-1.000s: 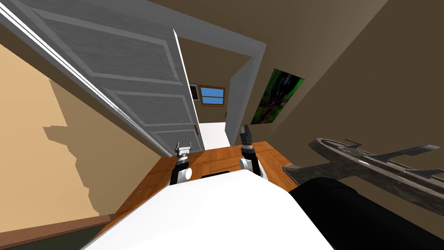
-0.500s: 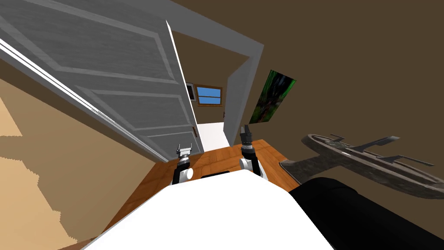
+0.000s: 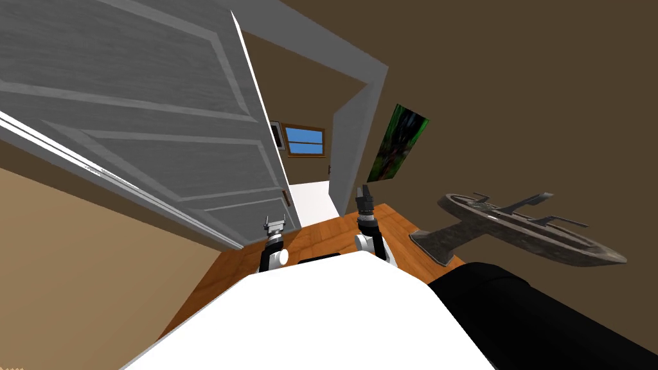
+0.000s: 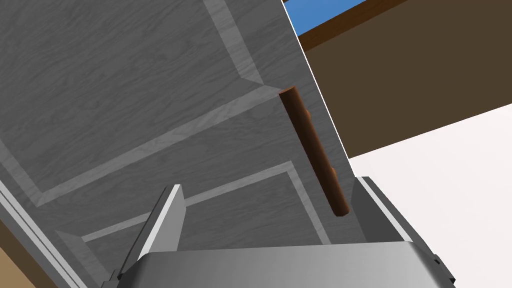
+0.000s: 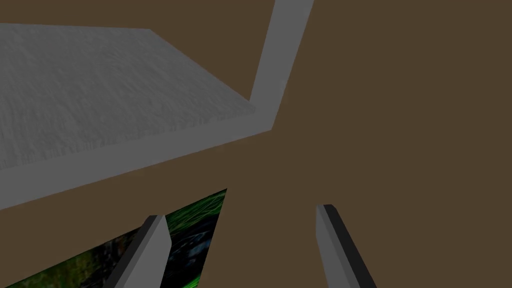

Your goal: Push the door open

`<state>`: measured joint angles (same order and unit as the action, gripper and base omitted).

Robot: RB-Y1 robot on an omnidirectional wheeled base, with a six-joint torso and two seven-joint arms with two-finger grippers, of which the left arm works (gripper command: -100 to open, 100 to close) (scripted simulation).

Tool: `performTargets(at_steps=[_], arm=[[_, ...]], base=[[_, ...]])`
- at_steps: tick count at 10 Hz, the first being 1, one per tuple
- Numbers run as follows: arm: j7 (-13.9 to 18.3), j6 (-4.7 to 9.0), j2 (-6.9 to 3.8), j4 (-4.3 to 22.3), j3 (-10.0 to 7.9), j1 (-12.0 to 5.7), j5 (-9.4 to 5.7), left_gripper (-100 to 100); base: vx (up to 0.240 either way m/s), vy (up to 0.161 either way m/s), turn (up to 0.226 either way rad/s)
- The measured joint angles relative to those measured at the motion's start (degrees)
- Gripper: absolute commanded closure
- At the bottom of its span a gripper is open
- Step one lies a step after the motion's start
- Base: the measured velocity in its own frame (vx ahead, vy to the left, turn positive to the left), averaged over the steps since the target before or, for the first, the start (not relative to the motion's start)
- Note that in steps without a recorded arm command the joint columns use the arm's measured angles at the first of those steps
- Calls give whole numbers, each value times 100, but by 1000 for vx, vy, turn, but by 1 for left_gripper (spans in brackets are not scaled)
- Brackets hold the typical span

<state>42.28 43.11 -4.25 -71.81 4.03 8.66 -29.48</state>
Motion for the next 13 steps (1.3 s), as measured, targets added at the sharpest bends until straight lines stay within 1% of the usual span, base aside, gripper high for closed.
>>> performTargets(at_steps=[1,2,4,6,7,8,9,11,12,13], arm=[[103,31,32,135,11,-54,-90,-100],[228,108,46,337,33,-122,-159,-100],[408,186,110,576,60,-206,-302,-100],[598,319,177,897,98,-317,-415,-100],[719,406,208,1109,121,-387,-486,-100],[835,451,253,1234,137,-423,-574,-100],[945,499,272,1365,154,-458,-635,-100],[1118,575,349,1613,172,-556,-765,-100],[1219,638,386,1754,198,-583,-816,-100],[1317,709,447,1923,216,-646,-877,-100]], base=[[77,142,-171],[78,115,-133],[75,131,-173],[64,120,-140],[102,159,-239],[54,136,-126],[34,131,-140],[45,106,-132],[49,143,-145],[51,141,-125]])
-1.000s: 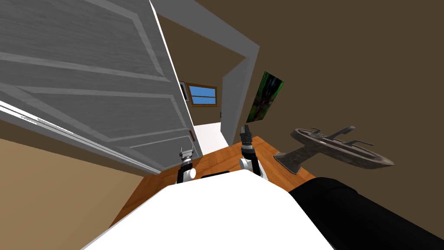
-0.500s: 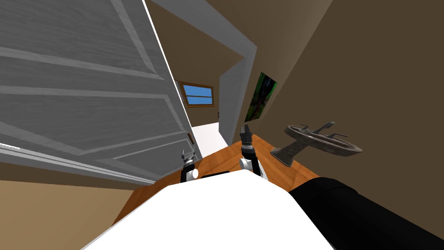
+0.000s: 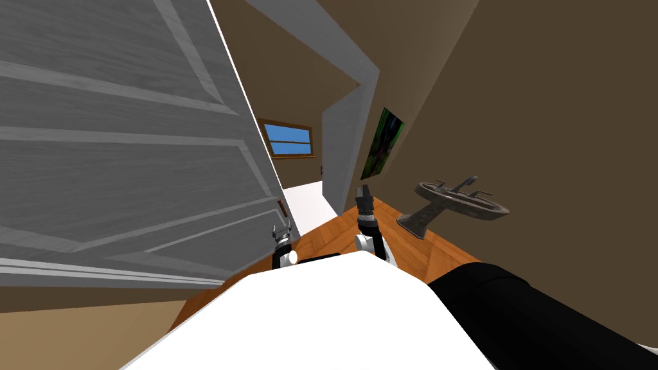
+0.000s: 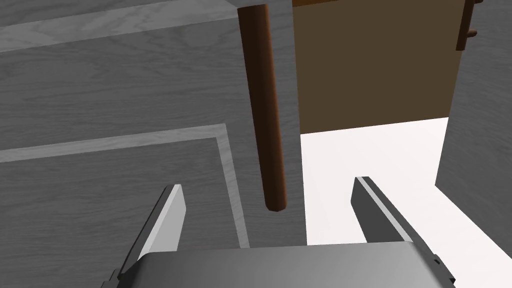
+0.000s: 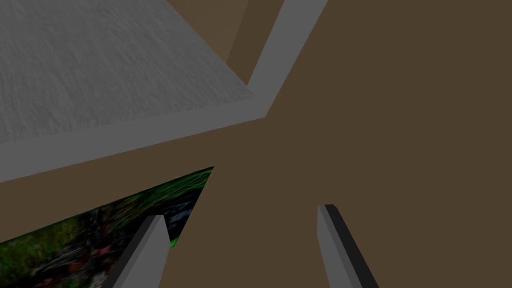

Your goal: Push the door open

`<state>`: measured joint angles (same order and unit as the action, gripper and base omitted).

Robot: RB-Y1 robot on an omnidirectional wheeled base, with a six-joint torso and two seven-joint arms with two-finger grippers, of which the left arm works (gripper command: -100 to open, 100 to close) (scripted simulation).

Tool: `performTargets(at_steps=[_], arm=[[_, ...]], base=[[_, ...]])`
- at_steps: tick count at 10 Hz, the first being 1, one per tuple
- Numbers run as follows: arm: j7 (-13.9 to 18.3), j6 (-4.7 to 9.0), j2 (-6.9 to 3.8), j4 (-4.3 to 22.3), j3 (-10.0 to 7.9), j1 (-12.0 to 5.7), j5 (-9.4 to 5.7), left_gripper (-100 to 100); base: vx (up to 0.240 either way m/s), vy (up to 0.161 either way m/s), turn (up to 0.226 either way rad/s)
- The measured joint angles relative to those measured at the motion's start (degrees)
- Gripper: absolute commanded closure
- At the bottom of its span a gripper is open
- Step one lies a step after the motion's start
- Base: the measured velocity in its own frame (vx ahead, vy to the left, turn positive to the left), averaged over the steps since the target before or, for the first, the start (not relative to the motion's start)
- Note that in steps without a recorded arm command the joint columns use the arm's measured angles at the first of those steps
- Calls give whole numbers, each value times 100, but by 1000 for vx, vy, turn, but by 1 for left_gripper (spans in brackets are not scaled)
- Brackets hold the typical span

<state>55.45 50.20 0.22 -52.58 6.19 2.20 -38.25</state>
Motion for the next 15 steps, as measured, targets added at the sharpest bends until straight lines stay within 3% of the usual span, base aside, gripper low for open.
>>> performTargets(at_steps=[3,4,6,8,10,12,13,15], arm=[[257,132,170,381,33,-145,-187,-100],[274,137,175,390,34,-148,-194,-100],[296,130,-35,405,22,-144,-206,-100],[318,140,-153,389,9,-120,-220,-100],[383,182,-176,482,-5,-152,-234,-100],[404,186,-63,477,-20,-137,-248,-100],[403,186,-54,474,-20,-138,-249,100],[409,172,-58,473,-15,-156,-249,100]], base=[[58,102,-112],[94,43,-18],[184,68,-32],[202,65,-25],[195,91,-26],[133,51,-19],[-12,-2,7],[-18,-12,-13]])
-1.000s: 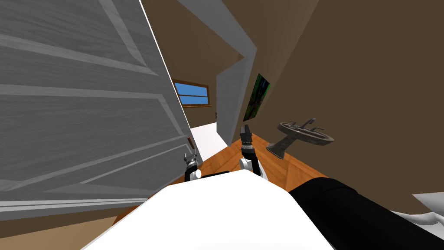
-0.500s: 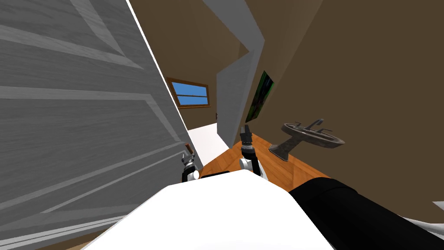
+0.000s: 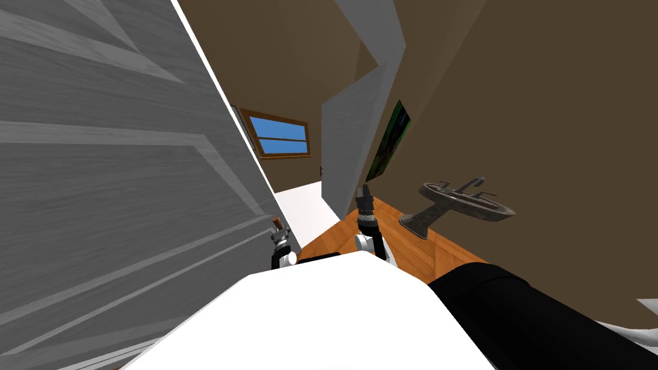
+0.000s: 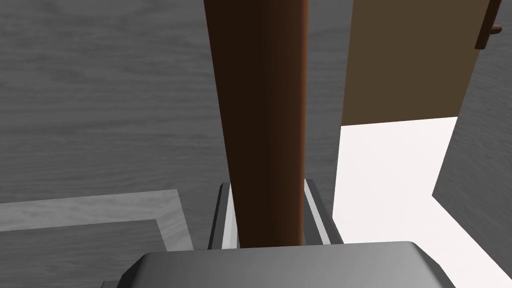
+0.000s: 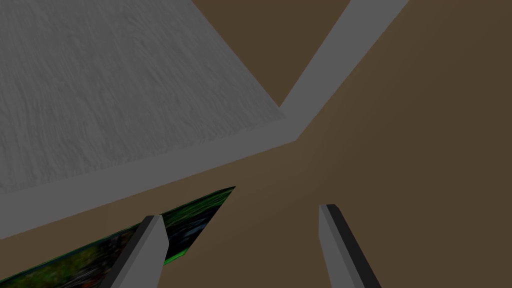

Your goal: Push the door open

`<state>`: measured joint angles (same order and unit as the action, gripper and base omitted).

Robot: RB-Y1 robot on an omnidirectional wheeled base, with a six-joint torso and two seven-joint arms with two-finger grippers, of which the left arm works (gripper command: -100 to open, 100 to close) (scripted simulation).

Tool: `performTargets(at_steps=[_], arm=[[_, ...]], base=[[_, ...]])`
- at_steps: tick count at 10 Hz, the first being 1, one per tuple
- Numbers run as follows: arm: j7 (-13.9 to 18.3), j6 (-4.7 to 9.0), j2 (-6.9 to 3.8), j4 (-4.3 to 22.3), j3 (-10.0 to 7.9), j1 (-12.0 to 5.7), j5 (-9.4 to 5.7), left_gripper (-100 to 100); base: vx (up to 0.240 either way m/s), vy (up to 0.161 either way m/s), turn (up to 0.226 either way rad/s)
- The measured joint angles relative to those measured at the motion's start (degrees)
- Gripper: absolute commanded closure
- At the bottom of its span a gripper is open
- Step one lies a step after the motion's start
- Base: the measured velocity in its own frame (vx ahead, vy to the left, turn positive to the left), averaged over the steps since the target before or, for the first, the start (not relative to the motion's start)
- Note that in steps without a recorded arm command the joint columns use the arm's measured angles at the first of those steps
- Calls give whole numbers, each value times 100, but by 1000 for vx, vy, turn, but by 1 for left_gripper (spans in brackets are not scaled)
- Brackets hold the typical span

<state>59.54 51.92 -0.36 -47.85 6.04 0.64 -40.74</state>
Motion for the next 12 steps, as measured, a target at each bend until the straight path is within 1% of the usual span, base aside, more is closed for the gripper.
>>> performTargets(at_steps=[3,4,5,6,7,9,10,11,12], arm=[[0,-7,-8,0,-5,-6,-1,100],[-1,-7,-7,0,-4,-6,-1,100],[-21,-46,7,-15,-37,38,17,100],[-54,-118,-2,-79,-81,88,21,100],[-47,-157,-48,-79,-140,74,28,100],[39,-78,-121,121,-283,-82,69,100],[69,-63,-144,146,-349,-94,102,100],[77,-31,-152,282,-438,-220,109,100],[12,-89,-146,59,-476,-119,113,100]], base=[[0,0,0],[123,12,33],[175,6,42],[177,-10,47],[186,-1,73],[195,30,55],[196,23,71],[100,20,16],[135,30,61]])
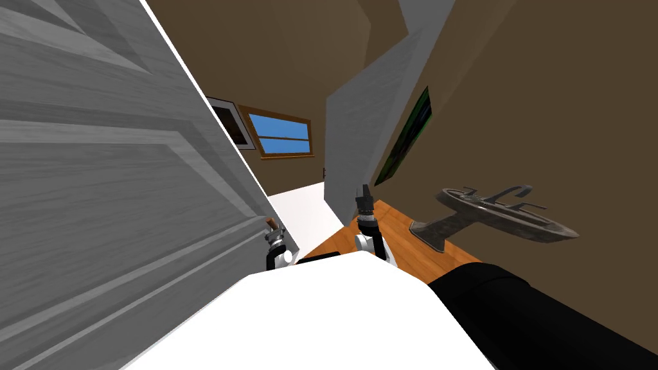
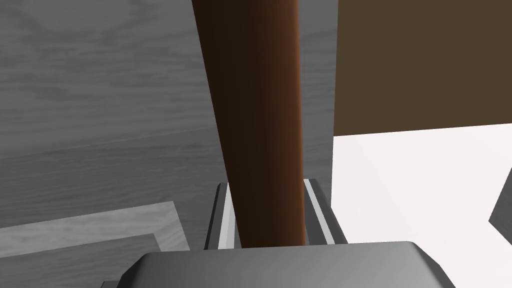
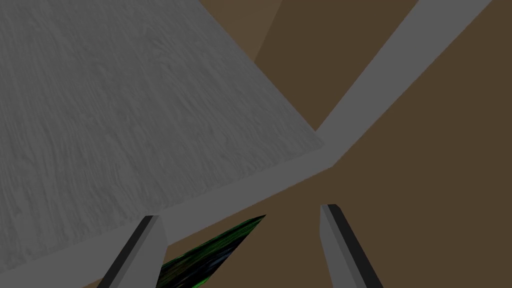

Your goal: Push the door open

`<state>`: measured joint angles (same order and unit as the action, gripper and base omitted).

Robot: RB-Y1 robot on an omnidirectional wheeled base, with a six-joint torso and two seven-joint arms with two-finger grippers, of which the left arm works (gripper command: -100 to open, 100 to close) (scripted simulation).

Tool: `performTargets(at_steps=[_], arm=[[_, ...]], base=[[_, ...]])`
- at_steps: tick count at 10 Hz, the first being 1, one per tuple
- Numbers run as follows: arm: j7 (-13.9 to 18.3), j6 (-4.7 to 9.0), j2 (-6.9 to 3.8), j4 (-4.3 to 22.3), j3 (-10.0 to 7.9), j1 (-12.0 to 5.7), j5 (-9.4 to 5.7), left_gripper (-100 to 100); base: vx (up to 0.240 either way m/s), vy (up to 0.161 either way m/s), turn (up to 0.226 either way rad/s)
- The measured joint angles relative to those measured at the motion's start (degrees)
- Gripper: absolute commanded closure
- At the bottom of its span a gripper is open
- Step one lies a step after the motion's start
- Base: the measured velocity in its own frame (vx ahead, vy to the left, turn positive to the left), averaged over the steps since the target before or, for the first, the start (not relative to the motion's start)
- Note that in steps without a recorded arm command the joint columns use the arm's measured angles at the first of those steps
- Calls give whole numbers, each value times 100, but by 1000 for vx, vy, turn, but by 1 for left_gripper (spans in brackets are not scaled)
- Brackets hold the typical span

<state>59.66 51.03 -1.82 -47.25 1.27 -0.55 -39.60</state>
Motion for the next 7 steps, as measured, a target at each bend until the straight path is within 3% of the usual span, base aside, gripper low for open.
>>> performTargets(at_steps=[1,2,7], arm=[[-19,-60,-6,-125,-58,93,36,100],[24,-6,-17,46,-104,-6,55,100],[131,29,-58,310,-435,-210,121,100]], base=[[122,19,55],[108,4,42],[109,9,53]])
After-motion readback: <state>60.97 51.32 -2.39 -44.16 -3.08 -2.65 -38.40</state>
